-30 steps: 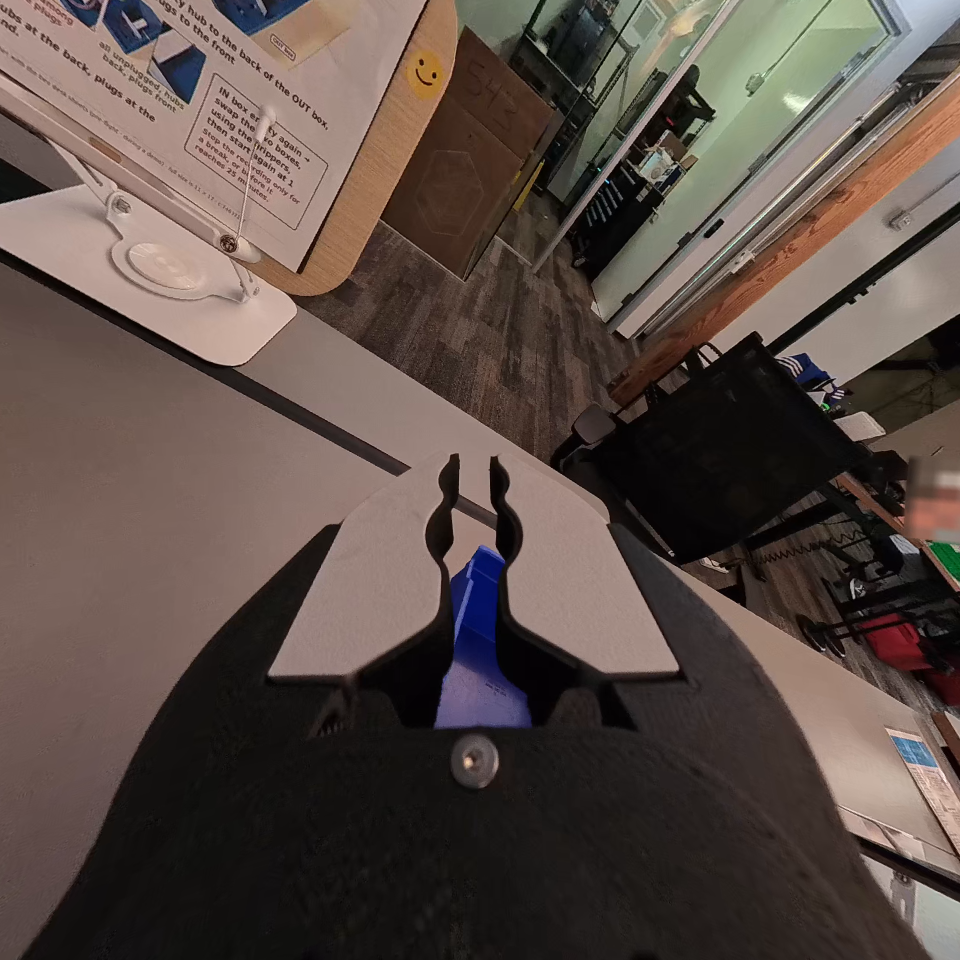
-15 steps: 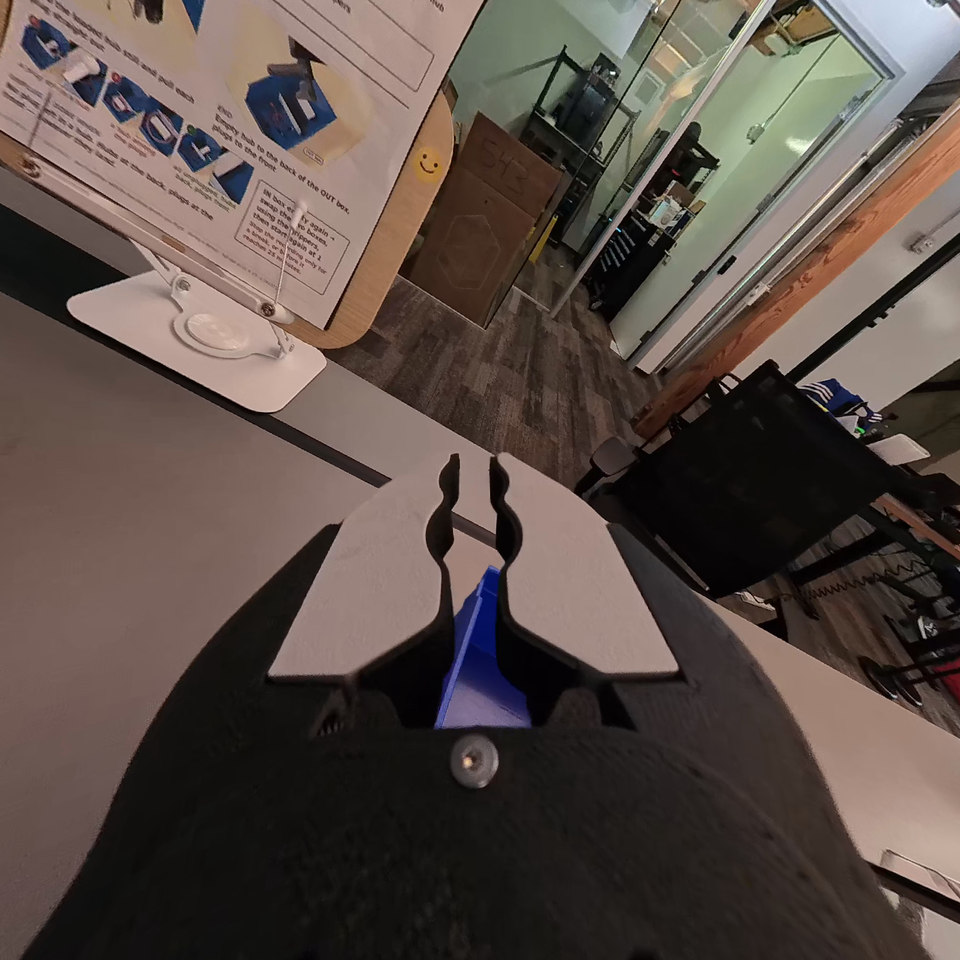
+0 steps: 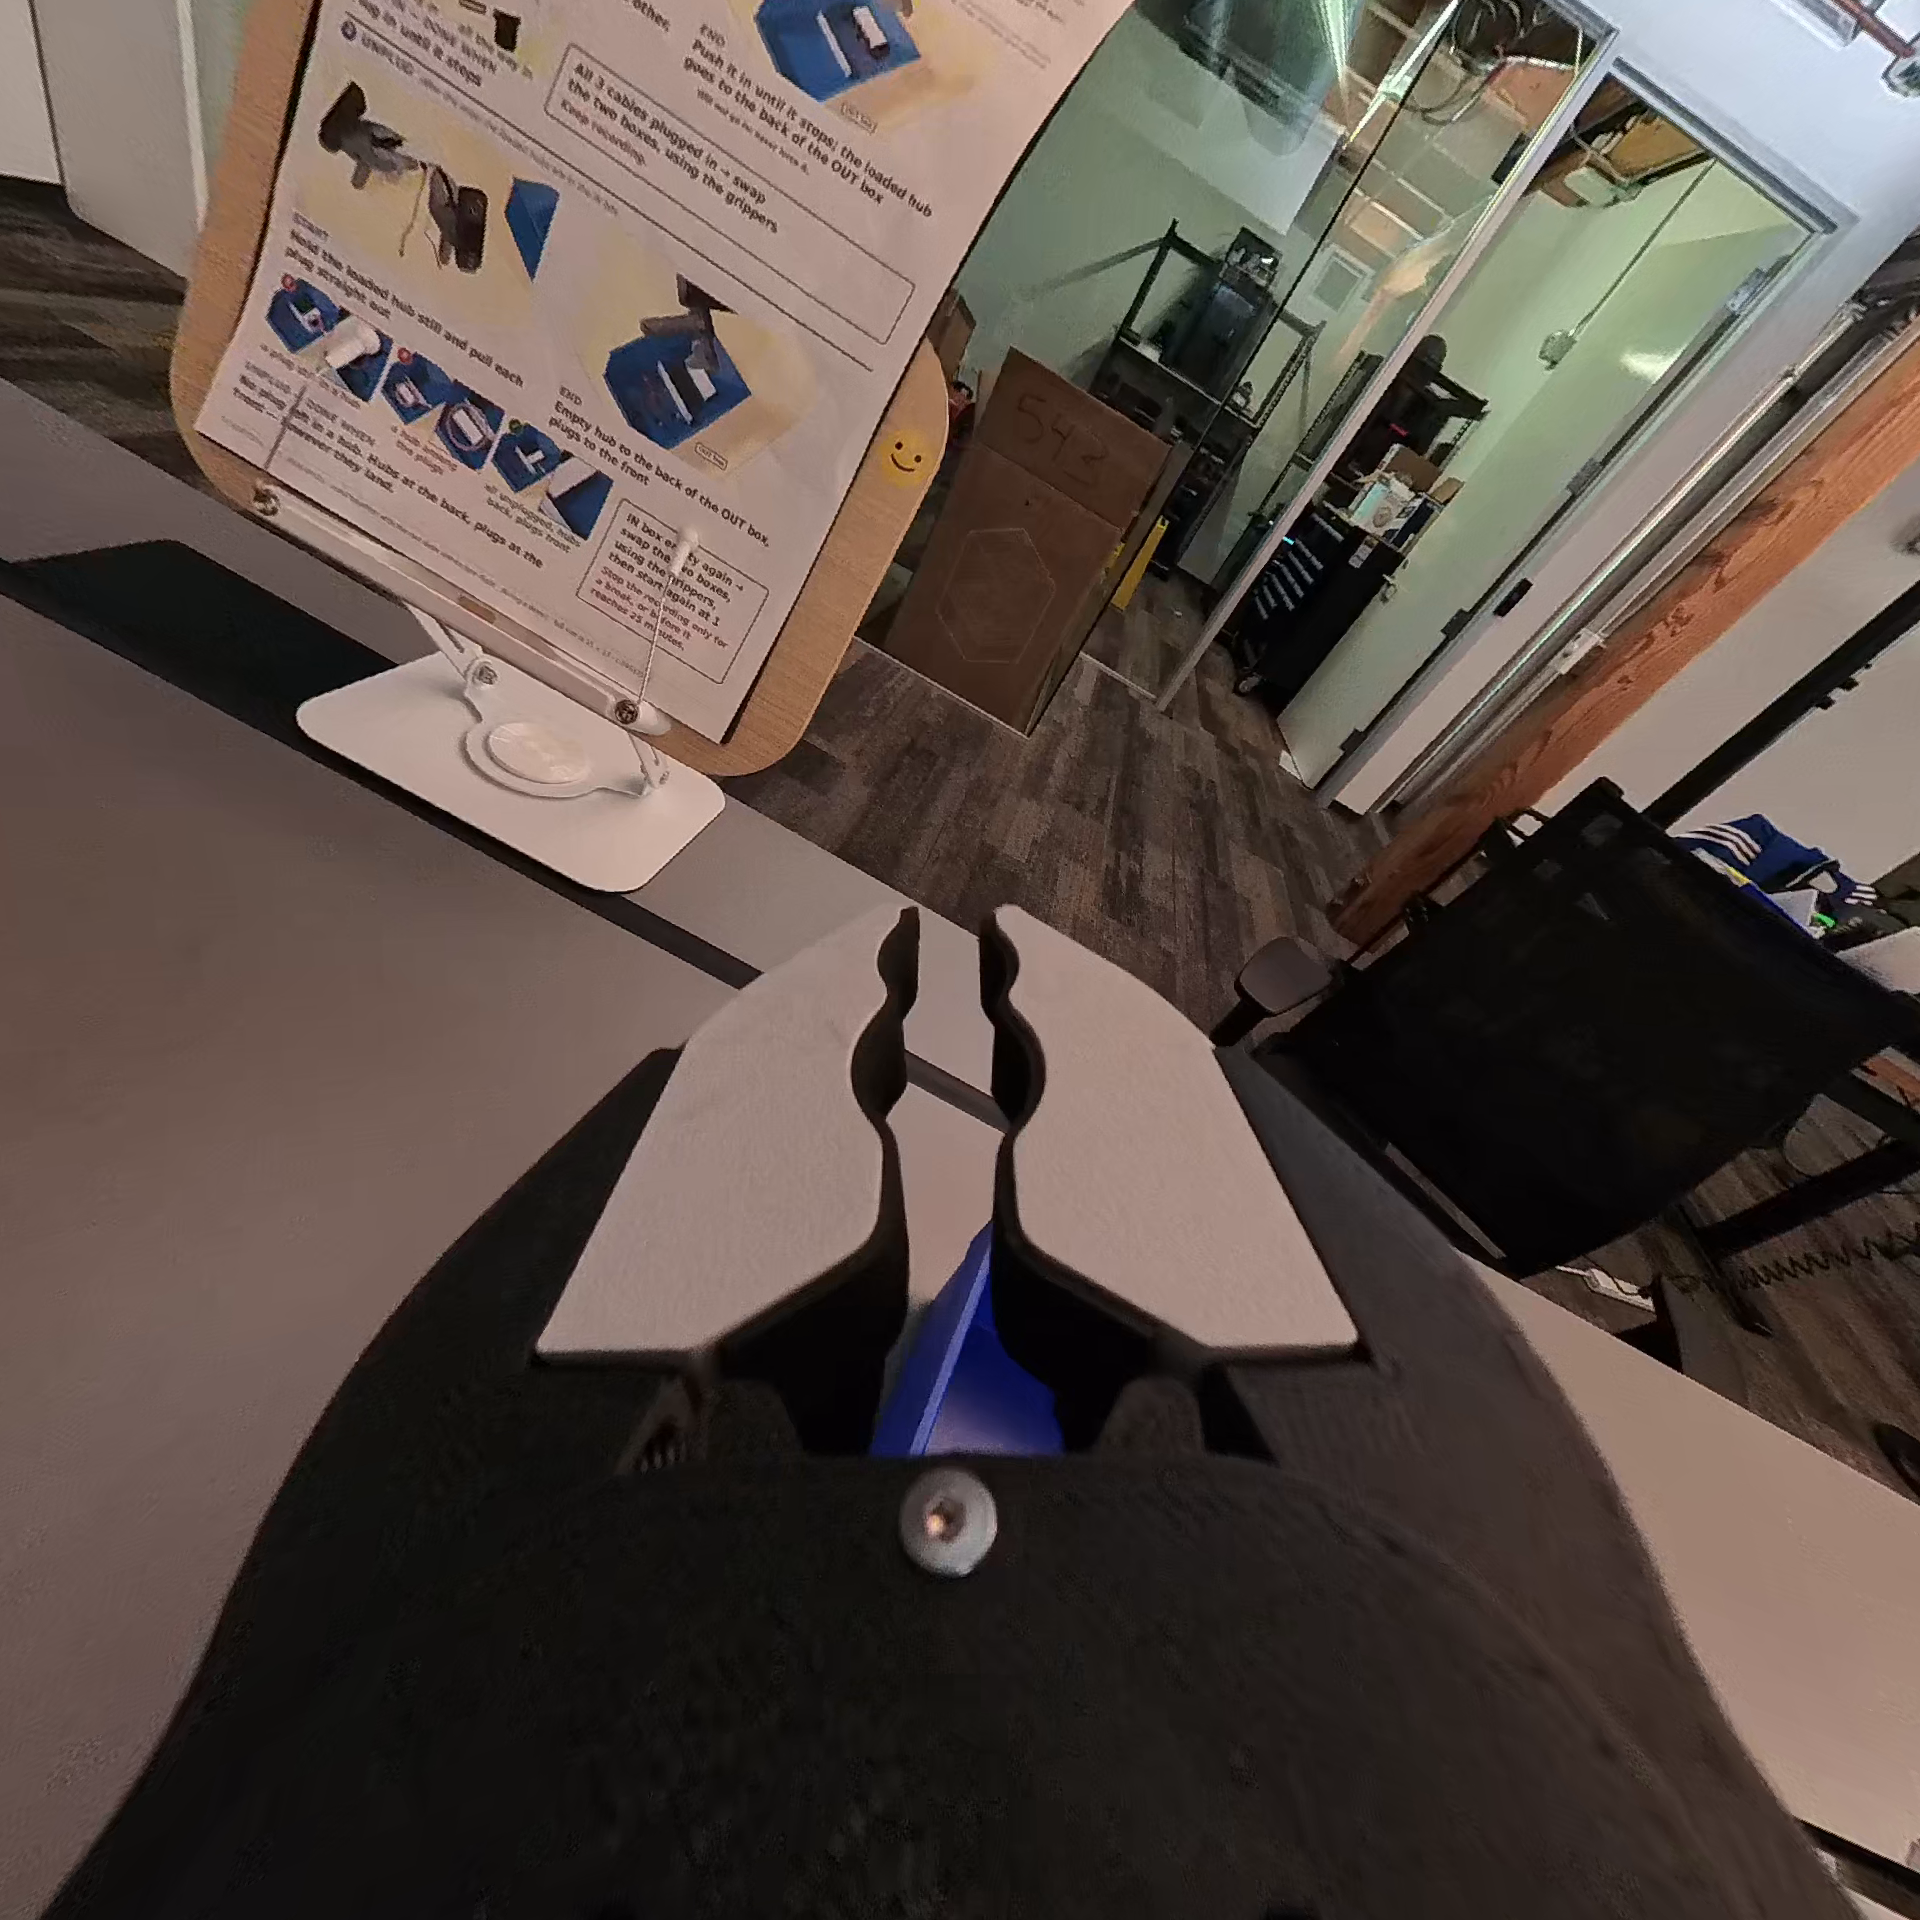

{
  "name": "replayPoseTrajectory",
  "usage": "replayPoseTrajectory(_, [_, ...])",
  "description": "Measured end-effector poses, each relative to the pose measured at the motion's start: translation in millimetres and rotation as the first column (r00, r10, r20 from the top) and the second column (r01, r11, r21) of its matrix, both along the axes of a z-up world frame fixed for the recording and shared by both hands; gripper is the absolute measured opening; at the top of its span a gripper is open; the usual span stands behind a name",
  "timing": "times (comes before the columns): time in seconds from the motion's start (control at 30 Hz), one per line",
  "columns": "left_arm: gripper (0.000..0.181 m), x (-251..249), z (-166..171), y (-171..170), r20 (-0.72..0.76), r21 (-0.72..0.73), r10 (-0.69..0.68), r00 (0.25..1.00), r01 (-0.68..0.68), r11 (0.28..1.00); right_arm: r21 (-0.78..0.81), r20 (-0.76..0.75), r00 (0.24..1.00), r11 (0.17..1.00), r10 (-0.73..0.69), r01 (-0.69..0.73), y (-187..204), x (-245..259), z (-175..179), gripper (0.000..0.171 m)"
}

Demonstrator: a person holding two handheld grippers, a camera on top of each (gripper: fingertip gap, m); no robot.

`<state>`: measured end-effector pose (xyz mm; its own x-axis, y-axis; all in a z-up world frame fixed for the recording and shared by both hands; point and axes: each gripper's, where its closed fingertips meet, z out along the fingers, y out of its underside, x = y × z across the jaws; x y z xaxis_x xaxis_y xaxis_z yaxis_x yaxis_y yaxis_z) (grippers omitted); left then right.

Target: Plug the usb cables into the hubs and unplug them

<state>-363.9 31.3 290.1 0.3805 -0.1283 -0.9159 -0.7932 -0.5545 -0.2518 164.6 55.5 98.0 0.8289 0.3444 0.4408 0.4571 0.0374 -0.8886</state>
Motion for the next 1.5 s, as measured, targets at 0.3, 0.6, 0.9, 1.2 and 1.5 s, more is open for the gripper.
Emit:
replayPoseTrajectory(0.3, [0.0, 101.3, -9.0, -0.3, -0.123, -0.02, -0.177, 0.976, 0.176, 0.984, 0.007, -0.059, 0.998, 1.0, 0.022, -0.022, -11.8, 20.3, 10.1, 0.012])
replayPoseTrajectory(0.6, [0.0, 150.2, 48.5, 11.6, -0.192, 0.065, -0.188, 0.963, 0.203, 0.977, 0.022, -0.088, 0.995, 0.999, 0.041, -0.039, -19.8, 30.2, 16.6, 0.012])
replayPoseTrajectory(0.9, [0.0, 188.3, 66.6, 7.2, -0.197, 0.048, -0.225, 0.954, 0.239, 0.97, 0.016, -0.065, 0.997, 0.999, 0.05, -0.049, -18.2, 28.1, 13.8, 0.012])
replayPoseTrajectory(1.2, [0.0, 183.1, -24.8, 10.9, -0.224, -0.14, -0.264, 0.938, 0.237, 0.961, 0.014, -0.077, 0.995, 0.997, 0.071, -0.07, -25.4, 37.2, 15.6, 0.013])
replayPoseTrajectory(1.5, [0.0, 184.1, -156.3, 18.1, -0.276, -0.391, -0.309, 0.91, 0.188, 0.901, -0.002, -0.068, 0.995, 0.997, 0.078, -0.078, -25.8, 38.5, 12.4, 0.014])
